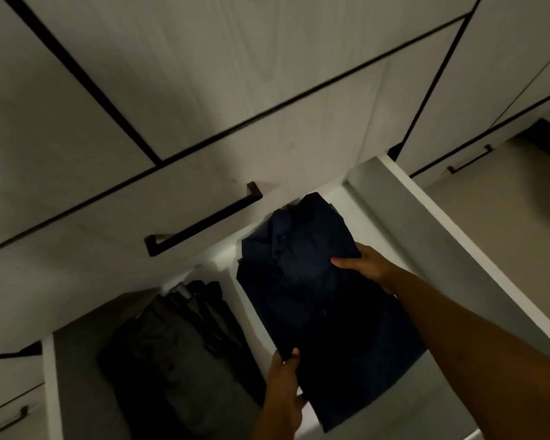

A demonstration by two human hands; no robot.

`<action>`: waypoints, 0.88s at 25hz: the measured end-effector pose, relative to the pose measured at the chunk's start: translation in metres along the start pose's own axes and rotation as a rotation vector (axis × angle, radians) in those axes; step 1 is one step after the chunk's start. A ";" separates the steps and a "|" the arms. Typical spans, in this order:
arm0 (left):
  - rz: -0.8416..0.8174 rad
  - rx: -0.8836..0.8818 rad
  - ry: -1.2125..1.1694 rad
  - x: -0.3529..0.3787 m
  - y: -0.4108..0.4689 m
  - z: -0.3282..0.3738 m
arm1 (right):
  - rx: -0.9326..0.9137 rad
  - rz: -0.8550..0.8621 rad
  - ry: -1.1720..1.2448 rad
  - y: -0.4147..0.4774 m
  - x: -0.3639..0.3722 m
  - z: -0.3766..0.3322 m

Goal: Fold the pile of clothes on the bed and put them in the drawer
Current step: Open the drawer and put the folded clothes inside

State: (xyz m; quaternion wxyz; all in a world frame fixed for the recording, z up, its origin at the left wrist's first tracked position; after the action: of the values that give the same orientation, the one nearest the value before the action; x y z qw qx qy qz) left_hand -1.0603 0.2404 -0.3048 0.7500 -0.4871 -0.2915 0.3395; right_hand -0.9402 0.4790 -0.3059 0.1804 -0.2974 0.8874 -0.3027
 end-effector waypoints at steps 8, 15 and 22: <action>0.143 0.239 -0.002 -0.011 0.037 -0.016 | 0.184 0.098 -0.697 0.032 -0.008 0.071; 0.134 0.363 0.419 -0.019 0.004 -0.064 | 0.136 0.259 -1.133 -0.043 0.011 0.070; -0.004 0.436 1.056 -0.096 -0.071 -0.107 | -0.112 -0.312 -1.391 -0.180 0.119 0.115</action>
State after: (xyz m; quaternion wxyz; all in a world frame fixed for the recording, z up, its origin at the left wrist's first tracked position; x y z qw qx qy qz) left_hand -1.0196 0.0868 -0.2868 0.8778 -0.4240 0.1989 0.1010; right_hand -0.8972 0.2388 -0.2929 0.6434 -0.5539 0.5281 -0.0191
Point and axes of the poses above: each hand's wrist, its own y-axis towards the middle knuckle, its own x-axis out of the palm, z = x × y, the point moved 4 cm from there along y, towards the middle knuckle, and after that the axes turned 11 degrees about -y, right-handed, at the moved point
